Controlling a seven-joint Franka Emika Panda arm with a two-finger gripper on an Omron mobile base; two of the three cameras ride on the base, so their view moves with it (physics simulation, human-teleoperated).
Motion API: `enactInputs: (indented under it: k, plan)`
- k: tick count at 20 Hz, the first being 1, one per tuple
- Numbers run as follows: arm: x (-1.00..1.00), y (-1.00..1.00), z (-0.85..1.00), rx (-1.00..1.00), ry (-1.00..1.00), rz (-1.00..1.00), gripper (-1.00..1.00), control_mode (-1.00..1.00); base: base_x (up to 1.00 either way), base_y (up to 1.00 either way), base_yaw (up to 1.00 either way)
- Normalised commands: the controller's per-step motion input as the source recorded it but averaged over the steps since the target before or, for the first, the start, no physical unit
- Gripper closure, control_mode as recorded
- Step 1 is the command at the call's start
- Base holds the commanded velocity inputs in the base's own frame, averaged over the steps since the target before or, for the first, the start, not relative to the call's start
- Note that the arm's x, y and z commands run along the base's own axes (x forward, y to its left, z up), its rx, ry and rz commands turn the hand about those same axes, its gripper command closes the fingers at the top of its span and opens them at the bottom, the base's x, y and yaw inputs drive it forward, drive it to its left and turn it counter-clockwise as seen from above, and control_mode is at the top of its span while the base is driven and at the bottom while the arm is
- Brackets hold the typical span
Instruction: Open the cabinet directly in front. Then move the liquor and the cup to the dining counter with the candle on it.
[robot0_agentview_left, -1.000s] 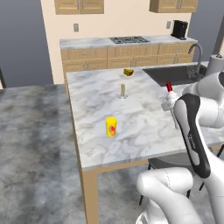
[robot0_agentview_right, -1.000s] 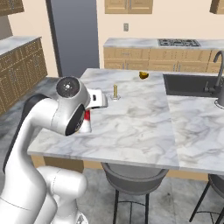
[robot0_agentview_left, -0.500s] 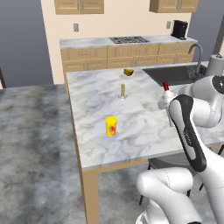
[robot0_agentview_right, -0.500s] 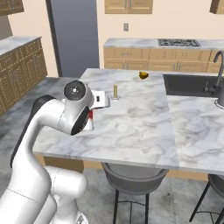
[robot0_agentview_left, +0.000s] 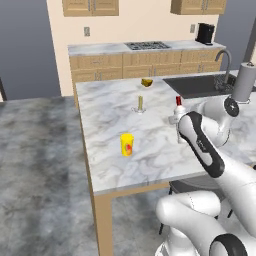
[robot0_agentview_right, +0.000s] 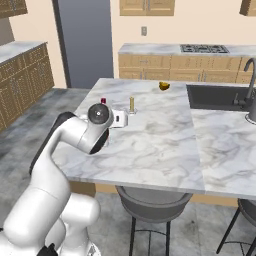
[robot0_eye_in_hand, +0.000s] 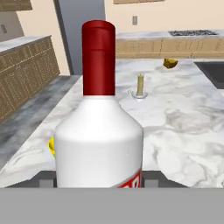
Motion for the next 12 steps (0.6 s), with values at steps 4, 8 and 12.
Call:
enactInputs:
  k: [4,8,12]
  plan:
    - [0.5,0.13,-0.46,0.03,-0.06,0.0,1.0,-1.0,0.0,0.0,0.0]
    - [0.09,0.0,-0.21,0.0,-0.05,0.0,1.0,-1.0,0.0,0.0,0.0]
    - [0.0,0.0,-0.11,0.0,-0.08,0.0,1.0,-1.0,0.0,0.0,0.0]
